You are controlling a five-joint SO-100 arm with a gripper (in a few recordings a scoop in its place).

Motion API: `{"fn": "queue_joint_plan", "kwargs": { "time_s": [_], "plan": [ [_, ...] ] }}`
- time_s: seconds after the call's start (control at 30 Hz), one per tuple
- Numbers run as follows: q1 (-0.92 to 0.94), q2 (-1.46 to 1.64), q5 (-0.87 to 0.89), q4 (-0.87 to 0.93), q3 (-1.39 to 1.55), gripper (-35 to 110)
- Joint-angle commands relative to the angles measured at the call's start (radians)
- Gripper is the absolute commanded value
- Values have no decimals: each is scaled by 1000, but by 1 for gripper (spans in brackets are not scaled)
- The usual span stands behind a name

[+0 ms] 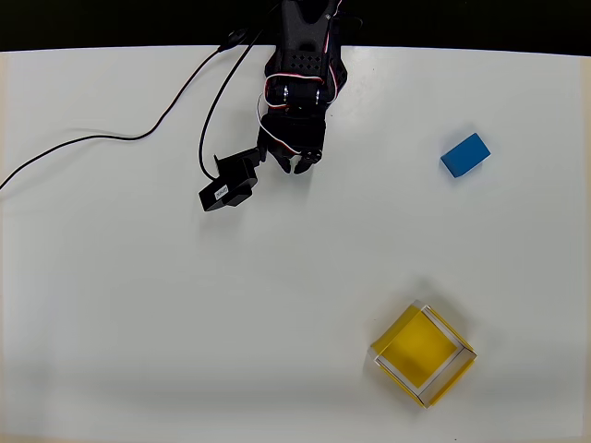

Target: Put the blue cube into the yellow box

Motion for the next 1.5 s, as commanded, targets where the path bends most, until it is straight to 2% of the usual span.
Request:
{"fn": "queue_joint_plan", "kwargs": {
  "time_s": [0.0,0.33,0.47,0.7,0.83,1.0,1.07,1.2,1.33,1.47],
  "plan": [
    [-37,29,71,-2,28,0],
    [-44,9,-18,-6,21,0],
    [-75,-190,48,-101,-178,5],
    [-219,-588,327,-34,-709,26],
    [-342,-749,465,57,-943,27],
    [-459,-928,753,156,-1224,27],
    [-505,-988,857,179,-1295,24],
    [-586,-1091,1083,181,-1368,45],
    [-687,-1186,1279,158,-1382,53],
    [-818,-1278,1396,143,-1384,57]
  ]
}}
